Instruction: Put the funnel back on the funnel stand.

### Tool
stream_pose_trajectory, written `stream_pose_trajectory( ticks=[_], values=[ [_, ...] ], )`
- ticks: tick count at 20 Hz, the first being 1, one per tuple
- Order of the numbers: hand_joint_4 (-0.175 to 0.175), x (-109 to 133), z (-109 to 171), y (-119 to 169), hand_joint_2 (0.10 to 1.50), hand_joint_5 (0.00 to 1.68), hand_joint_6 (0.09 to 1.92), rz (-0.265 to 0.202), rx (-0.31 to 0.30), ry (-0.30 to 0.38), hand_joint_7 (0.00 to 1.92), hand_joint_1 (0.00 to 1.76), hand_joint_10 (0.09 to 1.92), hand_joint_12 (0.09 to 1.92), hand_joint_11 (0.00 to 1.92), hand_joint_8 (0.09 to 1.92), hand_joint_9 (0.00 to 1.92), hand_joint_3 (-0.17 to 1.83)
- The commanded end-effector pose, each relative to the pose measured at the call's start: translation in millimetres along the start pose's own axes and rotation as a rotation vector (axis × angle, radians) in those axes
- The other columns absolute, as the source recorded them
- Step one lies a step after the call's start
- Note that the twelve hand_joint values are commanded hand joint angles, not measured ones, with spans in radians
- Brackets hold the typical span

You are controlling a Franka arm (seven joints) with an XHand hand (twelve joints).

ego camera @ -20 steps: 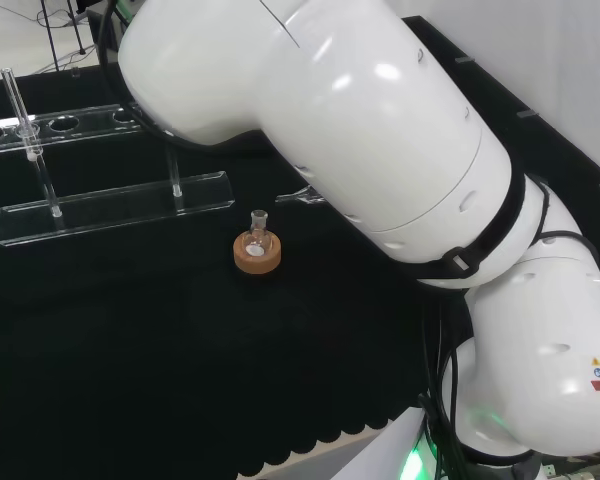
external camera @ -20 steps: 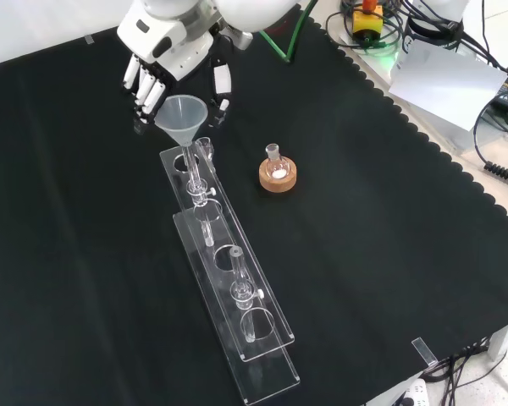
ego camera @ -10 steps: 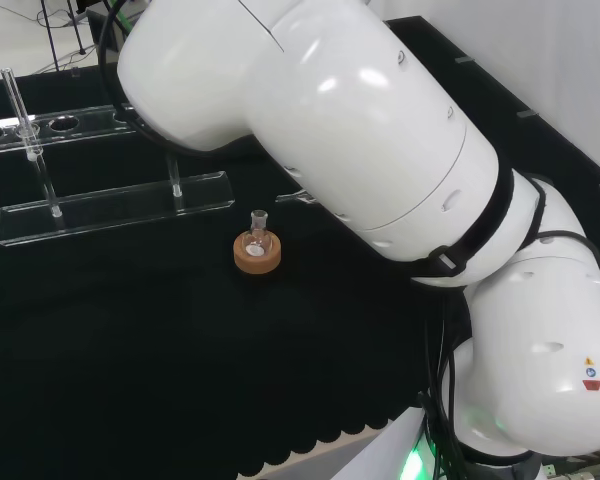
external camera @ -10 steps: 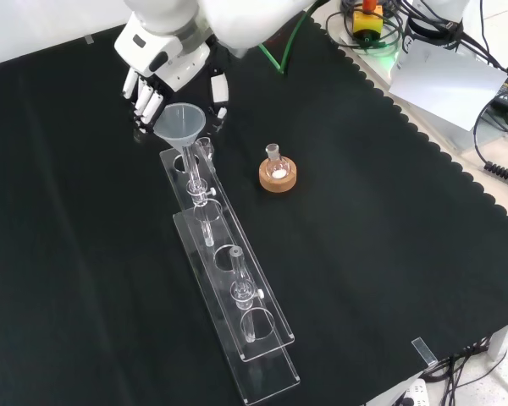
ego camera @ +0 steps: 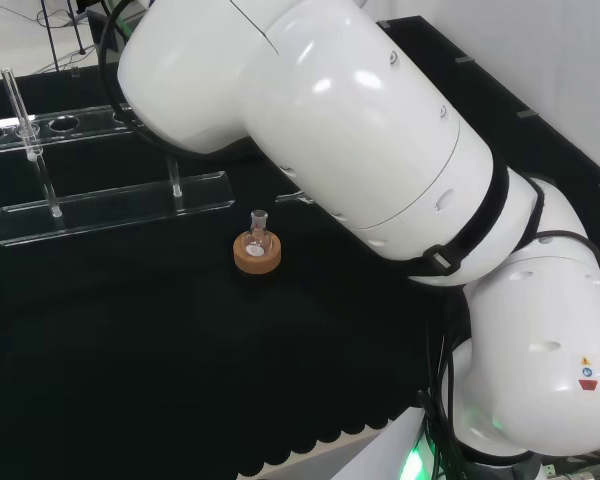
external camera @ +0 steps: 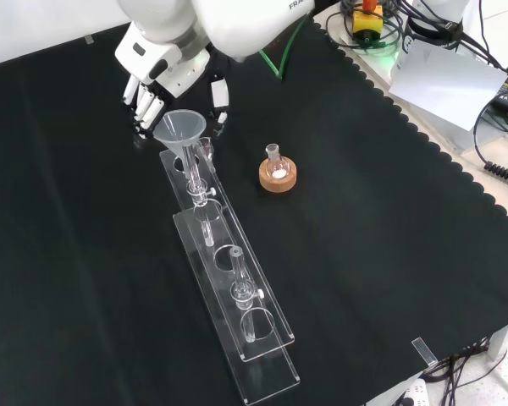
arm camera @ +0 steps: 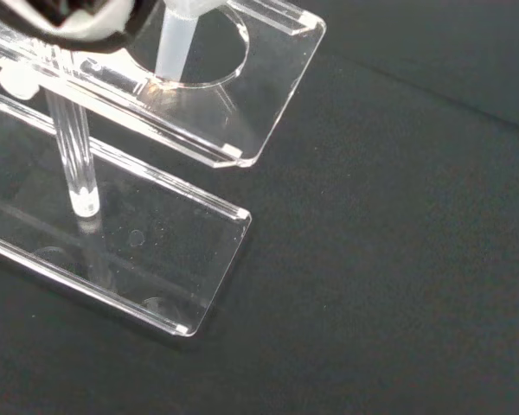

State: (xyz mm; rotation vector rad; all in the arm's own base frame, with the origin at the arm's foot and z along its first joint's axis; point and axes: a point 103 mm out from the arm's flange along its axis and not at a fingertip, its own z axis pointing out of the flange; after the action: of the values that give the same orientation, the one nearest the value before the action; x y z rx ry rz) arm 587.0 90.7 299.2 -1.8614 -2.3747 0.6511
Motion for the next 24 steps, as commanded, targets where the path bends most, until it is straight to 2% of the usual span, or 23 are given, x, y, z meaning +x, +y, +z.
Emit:
stream_pose_trajectory(
  ticks=[1, 4, 7, 10, 17, 24],
  values=[
    [-0.049, 1.8, -0.9, -6.6, 0.61, 0.31, 0.25, 0.001, 0.016, 0.017, 0.29, 0.71, 0.56, 1.35, 0.44, 0.71, 0.62, 0.58],
    [-0.045, 2.0, -4.2, -14.0, 0.61, 0.3, 0.13, 0.008, 0.014, 0.016, 0.2, 0.67, 0.63, 1.38, 0.39, 0.72, 0.49, 0.53],
    [-0.045, 3.9, -8.2, -25.3, 0.62, 0.3, 0.09, 0.016, 0.007, 0.018, 0.17, 0.66, 0.66, 1.41, 0.36, 0.71, 0.42, 0.5],
    [-0.046, 6.7, -16.4, -43.0, 0.62, 0.3, 0.09, 0.025, -0.028, 0.017, 0.15, 0.65, 0.67, 1.41, 0.35, 0.71, 0.4, 0.49],
    [-0.047, 8.9, -41.5, -111.2, 0.62, 0.3, 0.09, 0.063, -0.12, 0.05, 0.15, 0.65, 0.69, 1.42, 0.34, 0.71, 0.39, 0.48],
    [-0.05, 12.7, -38.1, -173.4, 0.65, 0.35, 0.09, 0.117, -0.174, 0.098, 0.24, 0.67, 0.66, 1.41, 0.37, 0.7, 0.48, 0.47]
  ],
)
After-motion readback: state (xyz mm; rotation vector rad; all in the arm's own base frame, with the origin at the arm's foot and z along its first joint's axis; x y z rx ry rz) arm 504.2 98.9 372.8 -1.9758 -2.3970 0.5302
